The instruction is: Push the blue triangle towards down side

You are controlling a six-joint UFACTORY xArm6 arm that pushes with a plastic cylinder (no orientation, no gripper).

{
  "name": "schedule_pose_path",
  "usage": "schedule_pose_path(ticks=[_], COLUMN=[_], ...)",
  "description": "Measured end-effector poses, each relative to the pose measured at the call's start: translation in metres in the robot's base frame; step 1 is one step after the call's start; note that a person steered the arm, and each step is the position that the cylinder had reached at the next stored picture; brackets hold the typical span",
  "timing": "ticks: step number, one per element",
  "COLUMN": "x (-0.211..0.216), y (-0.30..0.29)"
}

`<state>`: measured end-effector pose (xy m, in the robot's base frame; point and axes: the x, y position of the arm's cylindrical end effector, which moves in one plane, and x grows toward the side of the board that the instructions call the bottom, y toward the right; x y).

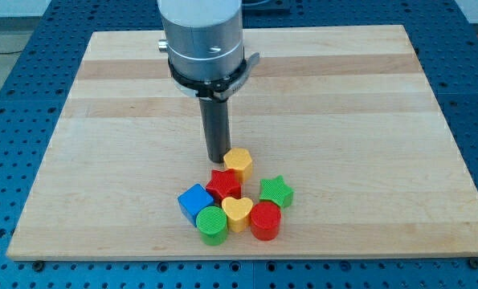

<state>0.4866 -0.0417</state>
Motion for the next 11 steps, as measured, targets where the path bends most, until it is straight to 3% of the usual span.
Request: schedule_pose_path(ticks=[1,2,5,8,11], x=[-0.001,-0.038,-0.257,-0.269,-0.250], y=[0.001,0.015,0.062,-0.009,-0.042])
